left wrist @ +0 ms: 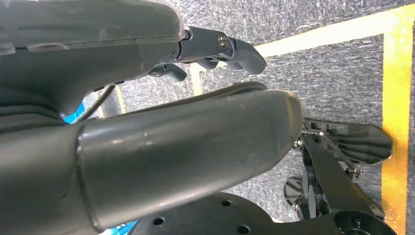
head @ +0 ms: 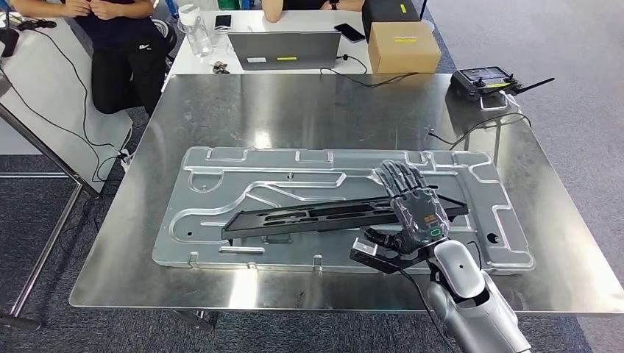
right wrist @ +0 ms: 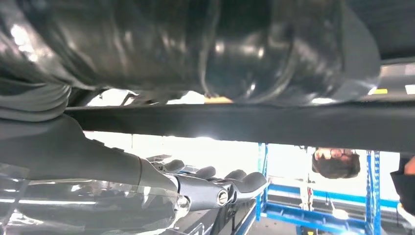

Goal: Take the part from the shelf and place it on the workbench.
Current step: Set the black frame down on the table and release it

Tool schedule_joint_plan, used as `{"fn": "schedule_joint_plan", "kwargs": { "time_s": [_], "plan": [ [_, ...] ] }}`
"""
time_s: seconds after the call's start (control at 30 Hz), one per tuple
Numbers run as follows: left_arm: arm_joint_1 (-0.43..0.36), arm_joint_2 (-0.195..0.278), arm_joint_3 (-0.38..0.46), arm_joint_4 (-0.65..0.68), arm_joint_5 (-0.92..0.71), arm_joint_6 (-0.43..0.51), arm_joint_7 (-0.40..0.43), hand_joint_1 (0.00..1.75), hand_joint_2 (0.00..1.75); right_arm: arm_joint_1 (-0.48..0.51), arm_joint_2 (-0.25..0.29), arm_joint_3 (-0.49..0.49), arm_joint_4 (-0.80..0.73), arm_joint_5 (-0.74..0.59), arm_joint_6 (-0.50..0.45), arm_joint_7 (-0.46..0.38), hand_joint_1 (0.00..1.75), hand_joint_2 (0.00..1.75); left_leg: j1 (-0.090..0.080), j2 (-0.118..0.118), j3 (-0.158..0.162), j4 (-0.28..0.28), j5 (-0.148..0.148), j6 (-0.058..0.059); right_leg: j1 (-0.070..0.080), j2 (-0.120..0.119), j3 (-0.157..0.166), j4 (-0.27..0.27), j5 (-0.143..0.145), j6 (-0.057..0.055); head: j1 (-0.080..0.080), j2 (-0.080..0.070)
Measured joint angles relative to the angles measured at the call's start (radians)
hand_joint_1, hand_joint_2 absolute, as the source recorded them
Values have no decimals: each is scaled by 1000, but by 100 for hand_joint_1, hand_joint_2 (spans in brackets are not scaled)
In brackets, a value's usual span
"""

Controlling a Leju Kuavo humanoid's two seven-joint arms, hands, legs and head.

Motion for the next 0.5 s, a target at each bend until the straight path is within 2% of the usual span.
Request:
{"fn": "schedule_joint_plan", "kwargs": {
  "time_s": [0.07,0.17,0.2,0.23,0.27,0.33,0.37,0.4,0.43,0.5],
  "plan": [
    [-1,1,-1,0,0,2,0,0,0,1,-2,0,-5,-2,0,2,0,0,-1,-3,-15,24,-8,-15,1,3,30,-66,18,-9,-1,0],
    [1,0,-2,0,1,2,-1,0,0,3,-3,1,-8,-4,-1,3,0,0,0,-5,-25,33,-7,-33,6,6,19,-66,26,-34,-2,0],
    [1,0,-2,0,1,2,-1,0,0,2,-3,1,-8,-5,0,4,0,0,1,-5,-30,42,-17,-38,6,5,15,-67,31,-43,-2,0],
    [1,-1,-2,0,1,2,-1,0,0,1,-3,1,-9,-5,0,5,0,0,2,-5,-40,66,-40,-42,4,3,9,-68,37,-51,-2,0],
    [1,-1,-2,0,1,2,-1,0,0,1,-4,1,-10,-5,0,6,0,0,3,-4,-56,108,-77,-46,4,2,2,-69,43,-58,-3,0],
    [-1,-2,-2,0,3,3,-2,0,0,1,-4,1,-10,-6,0,7,0,0,3,-4,-100,233,-157,-51,6,1,-15,-69,54,-64,-3,0],
    [-1,-2,-2,0,5,2,-5,0,0,2,-4,1,-9,-7,1,9,0,0,3,-4,-113,284,-180,-51,9,1,-25,-69,59,-64,-3,0],
    [0,-2,-2,0,9,0,-9,0,0,3,-5,1,-8,-8,1,10,0,0,3,-4,-111,303,-185,-49,11,1,-33,-69,64,-64,-3,0],
    [0,-2,-3,0,12,-3,-12,0,0,3,-6,1,-5,-9,1,11,0,0,2,-4,-89,281,-171,-44,13,1,-40,-69,70,-63,-3,0],
    [0,-1,-3,0,16,-9,-14,0,0,4,-8,1,-1,-10,-1,10,0,0,-3,-4,2,143,-124,-28,16,1,-48,-69,83,-61,-3,0]
  ]
}}
